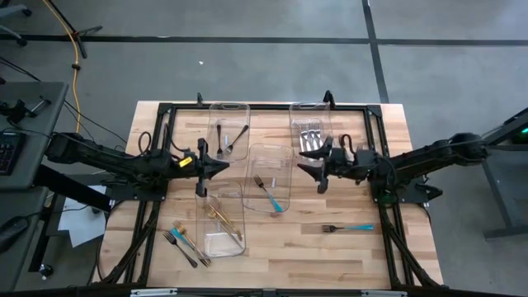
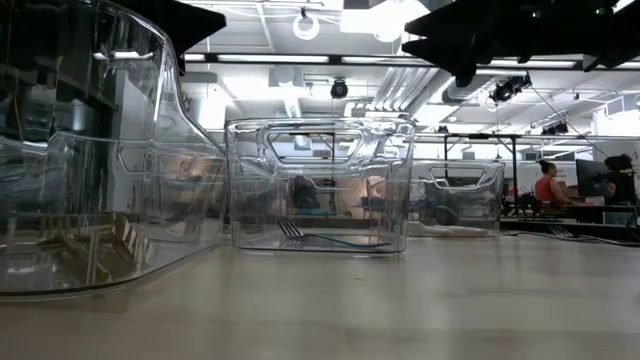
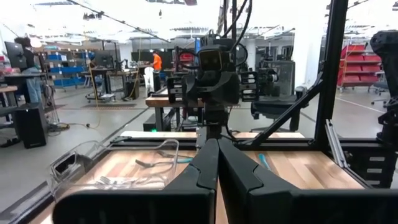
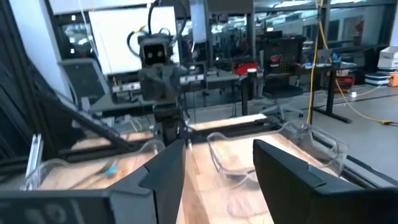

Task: Sort silverware by color (type)
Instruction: Put the blue fork into the center transparent bin

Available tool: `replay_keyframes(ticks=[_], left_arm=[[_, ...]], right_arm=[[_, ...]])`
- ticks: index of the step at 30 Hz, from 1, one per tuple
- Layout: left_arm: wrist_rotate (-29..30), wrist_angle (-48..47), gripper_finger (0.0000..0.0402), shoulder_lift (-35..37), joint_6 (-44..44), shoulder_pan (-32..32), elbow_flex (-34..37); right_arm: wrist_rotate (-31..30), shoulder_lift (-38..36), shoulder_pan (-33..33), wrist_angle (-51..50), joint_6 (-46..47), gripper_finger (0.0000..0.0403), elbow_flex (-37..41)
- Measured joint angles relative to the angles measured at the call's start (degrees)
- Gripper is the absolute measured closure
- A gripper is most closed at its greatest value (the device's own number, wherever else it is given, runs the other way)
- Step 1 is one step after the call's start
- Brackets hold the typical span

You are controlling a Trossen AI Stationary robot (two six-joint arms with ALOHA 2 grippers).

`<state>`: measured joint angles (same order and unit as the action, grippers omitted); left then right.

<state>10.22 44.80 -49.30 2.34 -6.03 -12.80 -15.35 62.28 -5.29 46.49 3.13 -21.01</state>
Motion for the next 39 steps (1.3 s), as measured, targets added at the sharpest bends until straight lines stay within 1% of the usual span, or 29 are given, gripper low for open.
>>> replay_keyframes(ticks=[16,23,24,25,28,29,30,32,33,34,37,39], left_arm=[[0.0,-1.7,0.0401,0.0,-0.2,0.0,0.0],[0.1,-1.7,0.0401,0.0,-0.2,0.0,0.0],[0.1,-1.7,0.0401,0.0,-0.2,0.0,0.0],[0.1,-1.7,0.0401,0.0,-0.2,0.0,0.0],[0.4,-1.6,0.0401,0.0,-0.2,0.0,0.0],[0.8,-1.6,0.0401,0.0,0.1,0.0,0.0],[0.9,-1.6,0.0401,0.0,0.4,0.0,0.0],[0.9,-1.6,0.0401,0.0,0.8,0.0,0.0],[0.9,-1.6,0.0401,0.0,0.8,0.0,0.0],[0.9,-1.6,0.0401,0.0,0.8,0.0,0.0],[0.9,-1.6,0.0401,0.0,0.9,0.0,0.0],[0.9,-1.7,0.0401,0.0,0.8,0.0,0.0]], right_arm=[[0.2,0.1,-0.6,-0.5,-0.6,0.0218,0.1],[0.3,0.1,-0.6,-0.6,0.7,0.0218,0.1],[1.1,0.1,-0.6,-0.5,2.9,0.0218,0.1],[3.2,0.1,-0.5,-0.5,5.8,0.0218,0.1],[15.4,0.1,-2.1,-3.7,13.2,0.0218,-1.4],[18.7,0.1,-3.4,-5.8,15.4,0.0218,-2.4],[20.7,0.1,-4.9,-8.9,17.8,0.0218,-3.9],[21.3,0.1,-8.8,-19.1,21.2,0.0218,-8.1],[20.0,0.1,-10.8,-26.7,22.5,0.0218,-10.8],[17.4,0.2,-13.1,-35.8,23.9,0.0218,-14.0],[7.6,3.0,-19.6,-64.7,31.5,0.0218,-24.5],[5.4,6.2,-23.4,-80.2,37.8,0.0218,-30.7]])
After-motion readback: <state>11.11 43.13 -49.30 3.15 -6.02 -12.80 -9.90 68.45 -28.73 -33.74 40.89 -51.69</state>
